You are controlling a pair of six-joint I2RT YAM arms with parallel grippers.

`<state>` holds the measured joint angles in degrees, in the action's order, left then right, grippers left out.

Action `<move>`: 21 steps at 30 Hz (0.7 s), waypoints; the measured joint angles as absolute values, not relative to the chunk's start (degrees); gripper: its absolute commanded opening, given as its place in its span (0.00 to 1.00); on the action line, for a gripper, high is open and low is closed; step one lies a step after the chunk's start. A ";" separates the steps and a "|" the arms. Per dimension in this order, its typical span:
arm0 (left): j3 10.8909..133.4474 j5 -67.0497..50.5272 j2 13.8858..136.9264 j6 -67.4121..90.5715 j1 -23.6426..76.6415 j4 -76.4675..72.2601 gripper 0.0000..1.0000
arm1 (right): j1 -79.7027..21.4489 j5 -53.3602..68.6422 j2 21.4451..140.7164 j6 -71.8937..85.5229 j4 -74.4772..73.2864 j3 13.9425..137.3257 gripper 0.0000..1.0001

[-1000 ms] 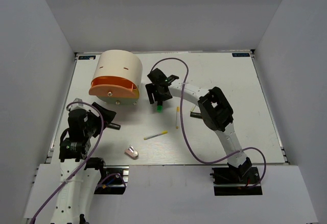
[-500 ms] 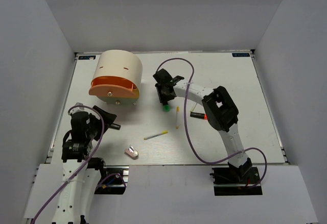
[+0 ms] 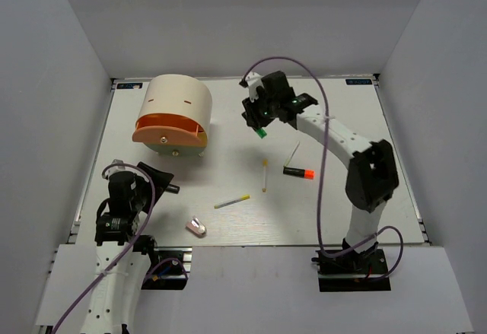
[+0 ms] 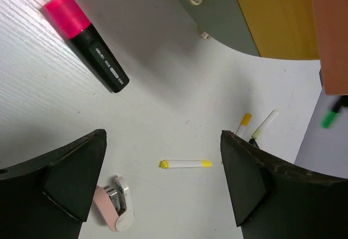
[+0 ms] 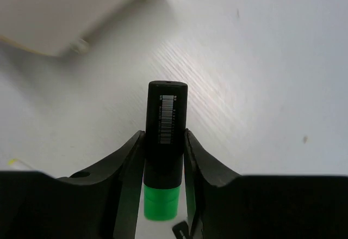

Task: Sort the stationery into containers
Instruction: Place the stationery into the container

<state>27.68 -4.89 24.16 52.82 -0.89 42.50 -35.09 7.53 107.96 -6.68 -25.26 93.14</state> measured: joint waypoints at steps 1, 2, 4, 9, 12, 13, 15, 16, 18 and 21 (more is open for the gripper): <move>27.40 -4.86 24.18 53.10 -0.89 42.39 0.94 | -35.09 10.04 105.41 -8.78 -24.14 93.27 0.00; 27.11 -4.86 24.16 53.52 -0.89 42.17 0.94 | -35.18 12.97 103.18 -11.05 -23.27 93.62 0.00; 26.83 -4.86 24.16 54.06 -0.89 41.91 0.94 | -35.51 19.33 99.94 -14.90 -21.47 95.15 0.00; 26.76 -4.86 24.27 54.63 -0.89 40.82 0.94 | -36.49 34.83 99.92 -19.97 -17.58 101.97 0.00; 26.68 -4.86 24.27 54.83 -0.89 40.21 0.94 | -37.28 42.46 103.44 -19.51 -14.20 106.45 0.00; 26.63 -4.86 24.29 54.94 -0.89 40.10 0.94 | -37.56 44.51 104.90 -18.98 -12.69 107.79 0.00; 26.61 -4.86 24.32 54.98 -0.89 39.94 0.94 | -38.17 48.23 108.18 -16.75 -8.75 110.24 0.00; 26.61 -4.86 24.29 54.98 -0.89 39.88 0.94 | -38.54 49.60 109.82 -15.68 -6.74 111.42 0.00; 26.59 -4.78 24.25 54.98 -0.89 39.86 0.94 | -39.35 52.45 113.12 -12.51 -2.39 113.56 0.00; 26.35 -4.43 24.08 54.98 -0.89 39.86 0.94 | -40.73 55.79 116.90 -6.07 5.61 115.09 0.00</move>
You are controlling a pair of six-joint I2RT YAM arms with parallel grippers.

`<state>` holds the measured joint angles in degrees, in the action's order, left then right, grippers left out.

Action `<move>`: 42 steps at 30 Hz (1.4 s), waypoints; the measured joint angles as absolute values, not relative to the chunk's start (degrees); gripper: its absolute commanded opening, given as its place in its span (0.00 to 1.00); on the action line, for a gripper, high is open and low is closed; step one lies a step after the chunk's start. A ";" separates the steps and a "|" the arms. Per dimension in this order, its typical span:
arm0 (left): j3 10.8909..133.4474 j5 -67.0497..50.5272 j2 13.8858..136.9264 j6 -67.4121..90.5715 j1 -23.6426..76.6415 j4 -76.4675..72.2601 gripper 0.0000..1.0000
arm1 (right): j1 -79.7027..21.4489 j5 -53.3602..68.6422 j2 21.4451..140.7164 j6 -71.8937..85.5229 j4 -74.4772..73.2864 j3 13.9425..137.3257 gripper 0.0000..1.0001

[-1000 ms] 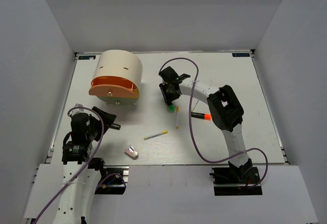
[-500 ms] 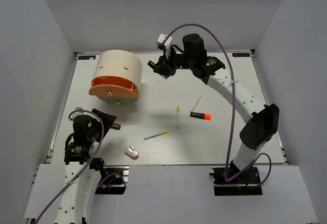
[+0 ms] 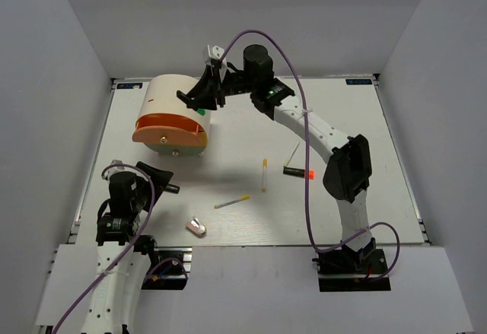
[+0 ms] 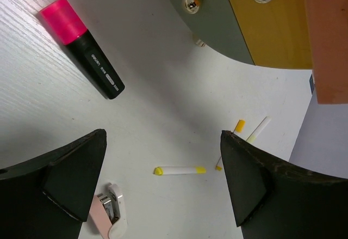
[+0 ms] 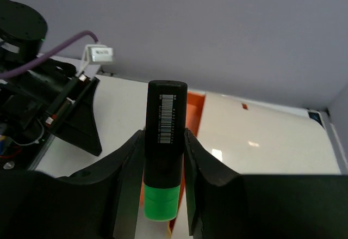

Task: Sort the stationery into containers
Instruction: Place the stationery into the container

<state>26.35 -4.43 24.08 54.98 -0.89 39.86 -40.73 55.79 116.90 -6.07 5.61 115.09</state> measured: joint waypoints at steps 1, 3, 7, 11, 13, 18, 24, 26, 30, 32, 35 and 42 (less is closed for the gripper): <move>26.13 -4.27 23.88 54.98 -0.89 39.90 0.94 | -41.23 56.82 117.91 -3.92 8.82 115.13 0.00; 25.85 -4.01 23.73 54.98 -0.89 40.03 0.94 | -42.19 58.41 119.61 -0.03 13.93 115.42 0.00; 25.82 -3.77 23.38 55.00 -0.89 40.14 0.94 | -43.99 59.66 122.30 4.54 20.03 117.47 0.00; 25.82 -3.68 23.09 55.00 -0.89 40.16 0.94 | -45.28 59.79 123.17 6.90 23.68 117.97 0.00; 25.82 -3.62 23.09 55.00 -0.89 40.18 0.94 | -45.67 59.75 123.48 7.57 24.97 117.97 0.00; 25.82 -3.60 23.11 55.00 -0.89 40.23 0.94 | -45.78 59.70 125.95 9.30 28.82 118.39 0.00; 25.82 -3.60 23.16 55.00 -0.89 40.25 0.94 | -45.76 59.29 129.56 9.45 29.76 118.72 0.00; 25.82 -3.60 23.14 55.00 -0.89 40.25 0.94 | -45.76 59.16 130.26 9.21 29.85 118.72 0.00; 25.82 -3.60 23.14 55.00 -0.89 40.25 0.94 | -45.78 59.07 130.87 8.49 30.04 118.72 0.00; 25.82 -3.60 23.16 55.11 -0.89 40.25 0.94 | -45.76 59.09 130.89 8.29 30.04 118.72 0.12; 25.71 -3.60 23.14 55.57 -0.89 40.14 0.94 | -45.76 59.11 130.89 7.81 30.09 118.72 0.29; 24.36 -3.38 24.69 58.33 -0.89 38.11 0.94 | -45.71 59.77 130.89 5.76 29.69 118.41 0.45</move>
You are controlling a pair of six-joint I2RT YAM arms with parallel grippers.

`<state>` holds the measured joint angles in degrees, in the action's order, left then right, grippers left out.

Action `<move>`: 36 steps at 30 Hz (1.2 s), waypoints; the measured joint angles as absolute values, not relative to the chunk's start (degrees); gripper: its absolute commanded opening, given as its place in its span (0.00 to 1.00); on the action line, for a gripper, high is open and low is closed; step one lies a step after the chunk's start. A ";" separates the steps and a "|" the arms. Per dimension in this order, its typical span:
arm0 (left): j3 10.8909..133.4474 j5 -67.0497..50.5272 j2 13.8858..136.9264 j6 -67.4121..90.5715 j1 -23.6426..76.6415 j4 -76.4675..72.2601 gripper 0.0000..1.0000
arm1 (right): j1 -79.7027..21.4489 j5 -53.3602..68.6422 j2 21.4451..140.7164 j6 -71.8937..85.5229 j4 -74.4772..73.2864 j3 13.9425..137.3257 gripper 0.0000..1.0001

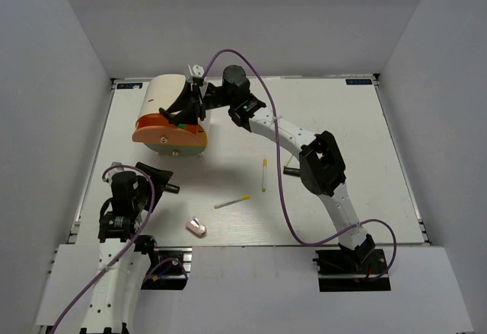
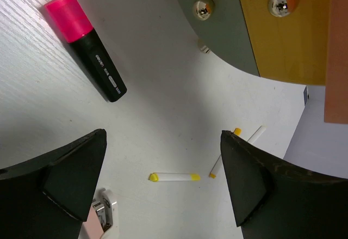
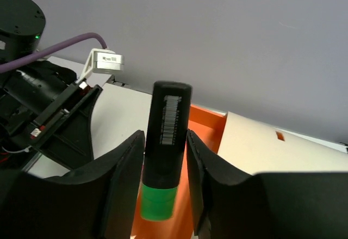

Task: Sort the stationery into containers
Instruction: Place the stationery into the container, then grab a piece of stationery with the left arm

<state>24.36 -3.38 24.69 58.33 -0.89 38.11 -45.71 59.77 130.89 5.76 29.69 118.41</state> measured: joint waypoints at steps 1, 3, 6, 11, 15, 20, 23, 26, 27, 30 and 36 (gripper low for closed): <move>24.14 -3.38 25.32 58.85 -0.89 37.65 0.94 | -45.71 59.92 130.87 5.39 29.52 118.26 0.47; 24.03 -3.38 26.83 59.83 -0.89 36.84 0.94 | -45.71 60.03 130.87 4.84 28.91 118.15 0.47; 24.03 -3.14 29.12 61.06 -0.89 35.20 0.94 | -45.56 60.05 130.85 4.03 28.45 118.08 0.48; 24.05 -2.02 31.88 62.37 -0.89 34.24 0.94 | -45.19 60.14 129.34 3.25 27.33 116.31 0.49; 24.99 -0.67 33.85 62.85 -0.89 36.03 0.93 | -44.23 59.07 126.15 2.26 25.17 114.52 0.42; 26.30 0.95 35.86 63.20 -0.89 38.59 0.81 | -41.28 54.98 117.80 -0.32 19.03 110.39 0.03; 26.30 1.52 36.64 63.94 -0.89 39.11 0.71 | -38.48 50.39 110.89 -2.74 14.57 105.41 0.00; 26.30 2.20 38.59 64.69 -0.89 38.89 0.66 | -35.73 46.78 104.64 -4.75 10.81 99.24 0.12; 26.30 2.44 39.72 65.01 -0.89 38.94 0.66 | -34.61 45.95 102.74 -5.26 9.72 96.95 0.14; 26.35 2.90 44.34 65.49 -0.89 38.81 0.66 | -31.92 43.88 98.39 -6.59 7.07 90.02 0.18; 28.10 3.55 55.35 66.06 -0.89 37.32 0.69 | -27.64 42.17 93.32 -7.90 3.38 78.94 0.19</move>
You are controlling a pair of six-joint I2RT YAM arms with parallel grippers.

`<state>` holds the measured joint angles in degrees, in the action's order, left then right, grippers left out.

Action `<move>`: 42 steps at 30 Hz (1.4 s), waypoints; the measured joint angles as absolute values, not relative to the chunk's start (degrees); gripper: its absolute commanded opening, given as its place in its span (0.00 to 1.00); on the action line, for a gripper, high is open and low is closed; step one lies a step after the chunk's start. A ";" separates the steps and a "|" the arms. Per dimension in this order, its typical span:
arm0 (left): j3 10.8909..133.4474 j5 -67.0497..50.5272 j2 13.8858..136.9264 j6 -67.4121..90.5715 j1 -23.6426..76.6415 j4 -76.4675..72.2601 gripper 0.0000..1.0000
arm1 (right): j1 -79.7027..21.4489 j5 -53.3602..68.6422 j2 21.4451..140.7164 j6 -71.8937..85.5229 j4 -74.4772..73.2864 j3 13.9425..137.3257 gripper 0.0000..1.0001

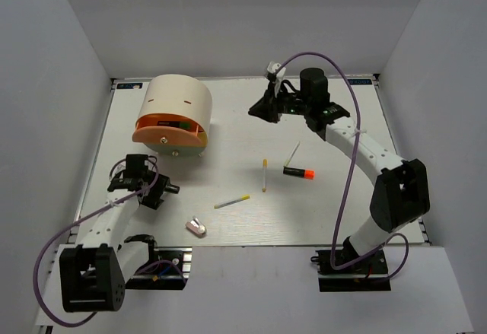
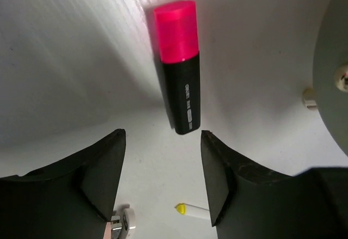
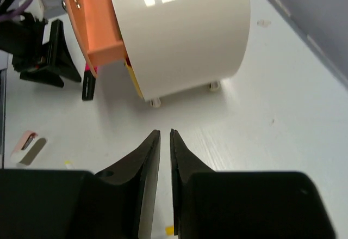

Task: Sort the stationery into containers
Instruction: Grab a piece of stationery with the left arm

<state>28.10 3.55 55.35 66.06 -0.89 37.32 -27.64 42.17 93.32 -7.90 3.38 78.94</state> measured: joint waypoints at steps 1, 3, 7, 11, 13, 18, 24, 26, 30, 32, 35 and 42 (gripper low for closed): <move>28.67 3.64 56.82 66.13 -0.89 36.99 0.69 | -27.09 42.13 92.53 -7.99 2.81 77.49 0.19; 30.00 3.68 59.46 66.35 -0.89 36.34 0.71 | -25.96 42.15 90.98 -8.16 2.11 74.61 0.20; 32.97 4.10 63.05 66.54 -0.89 35.29 0.73 | -24.36 42.39 88.40 -8.49 0.89 71.26 0.20; 36.18 4.51 67.26 66.67 -0.93 35.79 0.73 | -23.29 43.03 86.59 -8.58 0.36 69.49 0.20; 37.39 4.80 69.43 66.67 -0.95 36.21 0.73 | -22.87 43.46 85.84 -8.51 0.27 68.47 0.22; 37.78 5.30 72.07 66.48 -0.95 37.74 0.73 | -21.82 43.86 84.84 -8.16 0.05 66.17 0.22; 38.39 5.58 75.48 66.41 -0.95 38.65 0.73 | -20.67 43.99 83.88 -7.92 0.08 64.64 0.22; 38.46 5.58 76.84 66.39 -0.95 38.54 0.73 | -20.27 44.10 83.33 -7.86 0.14 63.99 0.22; 40.40 5.58 79.44 66.26 -0.95 38.81 0.70 | -19.84 44.31 82.54 -7.64 0.16 63.20 0.23; 41.87 5.63 81.32 66.13 -0.95 39.27 0.68 | -19.64 44.36 82.08 -7.66 0.08 62.61 0.24; 43.97 5.74 83.81 65.78 -0.97 40.64 0.62 | -19.25 44.51 81.58 -7.55 0.10 61.82 0.24; 43.68 6.17 83.61 65.23 -0.91 41.80 0.54 | -18.46 44.75 80.71 -7.03 0.56 60.16 0.24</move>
